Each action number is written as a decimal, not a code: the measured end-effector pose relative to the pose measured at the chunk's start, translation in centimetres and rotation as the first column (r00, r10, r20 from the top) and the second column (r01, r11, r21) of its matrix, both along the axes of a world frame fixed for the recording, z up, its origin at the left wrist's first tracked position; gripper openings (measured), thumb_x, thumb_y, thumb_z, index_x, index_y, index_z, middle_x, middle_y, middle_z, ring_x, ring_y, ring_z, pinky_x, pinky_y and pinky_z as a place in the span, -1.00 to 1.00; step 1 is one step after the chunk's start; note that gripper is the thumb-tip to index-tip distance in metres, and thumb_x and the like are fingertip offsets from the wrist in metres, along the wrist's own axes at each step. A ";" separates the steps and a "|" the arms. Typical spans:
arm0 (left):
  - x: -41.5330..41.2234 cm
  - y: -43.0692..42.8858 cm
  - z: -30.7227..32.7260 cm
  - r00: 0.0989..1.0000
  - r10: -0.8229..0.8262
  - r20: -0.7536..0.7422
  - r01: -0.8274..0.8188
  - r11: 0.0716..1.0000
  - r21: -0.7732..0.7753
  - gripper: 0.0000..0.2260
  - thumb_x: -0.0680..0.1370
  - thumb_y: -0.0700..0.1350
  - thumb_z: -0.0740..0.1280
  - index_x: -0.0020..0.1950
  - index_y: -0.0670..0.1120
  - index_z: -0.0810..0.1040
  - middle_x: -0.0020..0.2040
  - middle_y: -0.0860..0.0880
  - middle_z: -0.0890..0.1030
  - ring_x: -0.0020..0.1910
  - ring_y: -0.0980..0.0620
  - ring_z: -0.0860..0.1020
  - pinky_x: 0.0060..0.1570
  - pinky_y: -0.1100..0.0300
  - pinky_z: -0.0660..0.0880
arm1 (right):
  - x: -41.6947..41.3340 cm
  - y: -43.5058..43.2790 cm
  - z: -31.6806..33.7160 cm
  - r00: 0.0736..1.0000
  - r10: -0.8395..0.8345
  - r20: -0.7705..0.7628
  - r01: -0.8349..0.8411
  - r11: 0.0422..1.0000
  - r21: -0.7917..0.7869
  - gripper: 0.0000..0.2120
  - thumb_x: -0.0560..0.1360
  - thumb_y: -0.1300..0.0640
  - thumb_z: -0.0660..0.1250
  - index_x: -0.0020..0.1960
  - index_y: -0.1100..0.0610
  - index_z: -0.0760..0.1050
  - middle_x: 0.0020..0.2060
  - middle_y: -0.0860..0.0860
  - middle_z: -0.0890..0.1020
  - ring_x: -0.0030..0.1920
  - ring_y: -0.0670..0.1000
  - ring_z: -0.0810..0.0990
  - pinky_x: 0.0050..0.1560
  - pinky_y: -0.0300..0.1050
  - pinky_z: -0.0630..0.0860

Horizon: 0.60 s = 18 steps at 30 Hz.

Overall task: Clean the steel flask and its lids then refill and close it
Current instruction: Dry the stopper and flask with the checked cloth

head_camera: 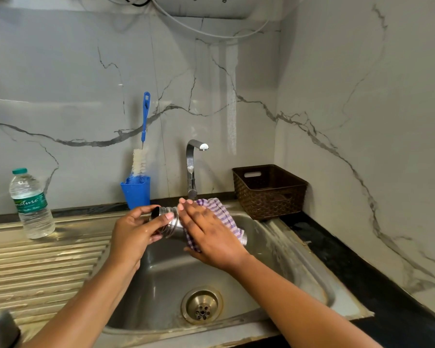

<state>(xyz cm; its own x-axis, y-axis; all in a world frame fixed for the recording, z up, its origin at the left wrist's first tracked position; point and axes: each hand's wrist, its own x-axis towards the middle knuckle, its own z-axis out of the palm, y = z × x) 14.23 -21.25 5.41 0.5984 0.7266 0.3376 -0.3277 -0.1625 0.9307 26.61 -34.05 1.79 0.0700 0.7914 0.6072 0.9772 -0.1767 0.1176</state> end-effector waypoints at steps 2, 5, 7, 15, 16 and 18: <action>0.1 0.0 -0.1 1.000 0.012 -0.010 -0.013 0.999 -0.042 -0.72 0.36 -0.23 0.50 0.02 -0.06 0.56 -0.13 -0.07 0.65 -0.18 0.02 0.64 -0.42 0.35 0.54 | -0.4 0.4 -0.2 0.999 -0.009 0.031 0.009 1.000 0.022 -0.06 0.41 0.03 0.44 0.53 0.16 -0.12 0.51 0.15 0.11 0.51 0.12 0.08 0.47 0.05 -0.01; 0.1 0.1 -0.2 0.999 0.011 -0.041 -0.014 0.997 -0.070 -0.70 0.35 -0.21 0.50 0.04 -0.08 0.56 -0.12 -0.08 0.64 -0.18 0.01 0.63 -0.41 0.34 0.55 | 0.1 0.1 -0.2 0.998 -0.053 0.020 0.053 0.998 0.027 -0.08 0.39 -0.01 0.45 0.53 0.15 -0.03 0.50 0.12 0.17 0.50 0.09 0.13 0.48 0.05 0.06; 0.1 0.3 -0.3 0.998 0.013 -0.062 -0.018 0.996 -0.083 -0.73 0.34 -0.20 0.51 -0.01 -0.07 0.56 -0.12 -0.08 0.63 -0.17 -0.01 0.63 -0.40 0.33 0.57 | 0.4 -0.2 0.2 0.994 -0.103 -0.044 0.104 0.995 0.008 -0.09 0.38 -0.08 0.45 0.53 0.13 0.01 0.49 0.09 0.21 0.49 0.08 0.17 0.48 0.08 0.13; -0.6 0.9 0.1 0.955 0.132 -0.266 -0.094 0.984 0.150 -0.64 0.31 0.07 0.51 -0.02 -0.10 0.58 -0.18 -0.12 0.66 -0.33 -0.04 0.66 -0.42 0.23 0.59 | 0.2 -0.3 0.7 0.980 -0.107 -0.170 0.088 0.989 -0.118 -0.11 0.32 -0.10 0.49 0.49 0.10 0.11 0.33 0.08 0.39 0.28 0.11 0.39 0.29 0.04 0.39; -1.0 1.0 0.4 0.945 0.144 -0.295 -0.074 0.968 0.238 -0.61 0.31 0.12 0.48 -0.01 -0.11 0.58 -0.20 -0.11 0.66 -0.37 -0.02 0.66 -0.42 0.23 0.59 | 0.3 -0.4 0.9 0.968 -0.088 -0.234 0.057 0.989 -0.135 -0.11 0.31 -0.09 0.50 0.48 0.09 0.13 0.32 0.07 0.41 0.27 0.09 0.40 0.29 -0.01 0.38; -1.5 1.2 0.9 0.930 0.144 -0.337 0.002 0.918 0.398 -0.60 0.31 0.17 0.43 -0.02 -0.08 0.59 -0.17 -0.06 0.66 -0.34 0.01 0.66 -0.43 0.21 0.59 | 0.3 -0.8 1.4 0.936 -0.036 -0.351 -0.028 0.984 -0.174 -0.10 0.27 -0.08 0.53 0.47 0.07 0.15 0.31 0.04 0.43 0.25 0.05 0.42 0.28 -0.08 0.35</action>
